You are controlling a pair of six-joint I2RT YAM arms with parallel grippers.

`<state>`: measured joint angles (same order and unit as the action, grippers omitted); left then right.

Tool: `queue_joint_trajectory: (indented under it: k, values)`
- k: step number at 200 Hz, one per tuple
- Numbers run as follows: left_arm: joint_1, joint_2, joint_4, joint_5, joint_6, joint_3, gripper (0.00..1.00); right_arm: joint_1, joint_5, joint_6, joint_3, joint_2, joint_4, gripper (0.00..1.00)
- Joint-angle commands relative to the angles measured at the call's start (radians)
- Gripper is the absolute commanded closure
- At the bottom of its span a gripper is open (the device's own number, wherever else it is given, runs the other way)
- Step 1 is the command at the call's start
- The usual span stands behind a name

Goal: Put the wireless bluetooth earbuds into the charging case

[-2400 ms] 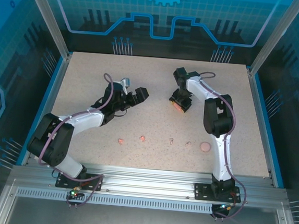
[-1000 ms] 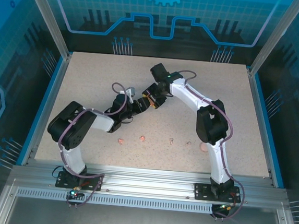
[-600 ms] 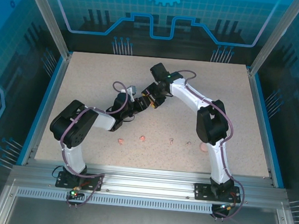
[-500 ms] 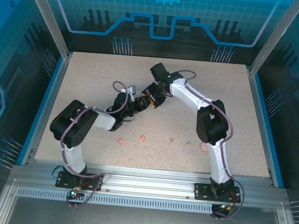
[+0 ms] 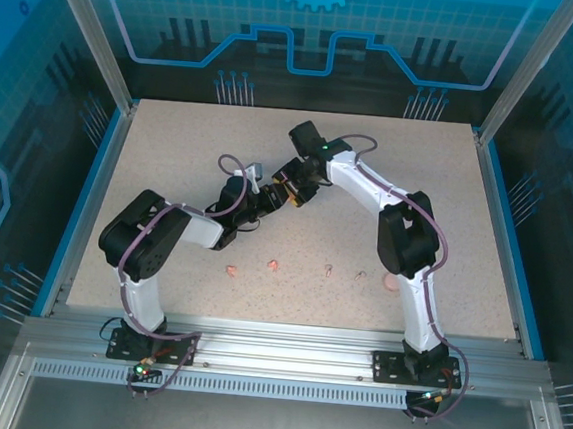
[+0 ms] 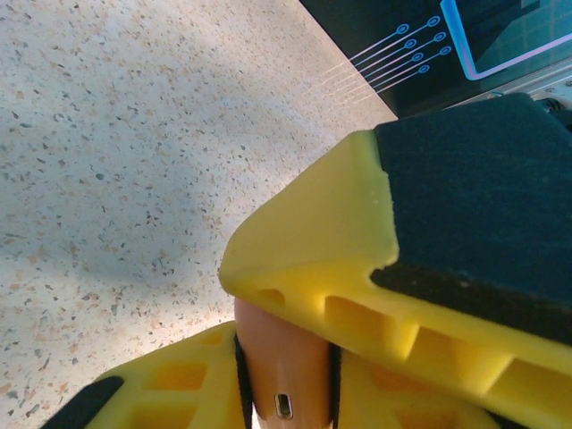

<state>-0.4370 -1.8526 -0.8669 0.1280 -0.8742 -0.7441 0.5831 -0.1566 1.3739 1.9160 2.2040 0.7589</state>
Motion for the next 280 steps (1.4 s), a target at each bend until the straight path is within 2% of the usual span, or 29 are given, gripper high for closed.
queue_joint_trajectory:
  k: [1, 28, 71, 106, 132, 152, 164, 190, 222, 251, 280]
  values:
    - [-0.003, -0.022, -0.021, 0.008, 0.012, -0.026, 0.78, 0.017, -0.023, 0.014, -0.012, -0.053, 0.013, 0.46]
    - [-0.003, -0.016, -0.022, 0.012, 0.007, -0.024, 0.87, 0.013, -0.027, 0.013, -0.005, -0.054, 0.008, 0.44]
    - [-0.004, 0.005, 0.005, 0.027, 0.012, -0.023, 0.93, -0.027, -0.013, -0.014, 0.008, -0.084, -0.011, 0.21]
    - [-0.003, 0.028, 0.042, 0.058, 0.026, -0.02, 0.94, -0.104, 0.057, -0.105, 0.011, -0.167, 0.041, 0.18]
    - [0.0, 0.066, 0.097, 0.132, 0.068, -0.034, 0.95, -0.181, 0.088, -0.238, -0.118, -0.279, 0.026, 0.18]
    - [0.005, 0.104, 0.151, 0.218, 0.106, -0.055, 0.96, -0.234, 0.09, -0.373, -0.31, -0.392, -0.097, 0.17]
    - [0.01, 0.129, 0.193, 0.275, 0.129, -0.076, 0.97, -0.265, 0.051, -0.462, -0.444, -0.463, -0.23, 0.17]
    - [0.017, 0.187, 0.31, 0.386, 0.197, -0.118, 0.97, -0.306, -0.122, -0.635, -0.69, -0.59, -0.508, 0.18]
    - [0.033, 0.226, 0.393, 0.482, 0.225, -0.157, 0.97, -0.303, -0.308, -0.699, -0.889, -0.686, -0.755, 0.18]
    - [0.034, 0.237, 0.425, 0.511, 0.234, -0.167, 0.97, -0.283, -0.386, -0.688, -0.972, -0.721, -0.881, 0.18]
    - [0.034, 0.238, 0.426, 0.51, 0.23, -0.166, 0.97, -0.23, -0.386, -0.705, -0.952, -0.712, -0.885, 0.18]
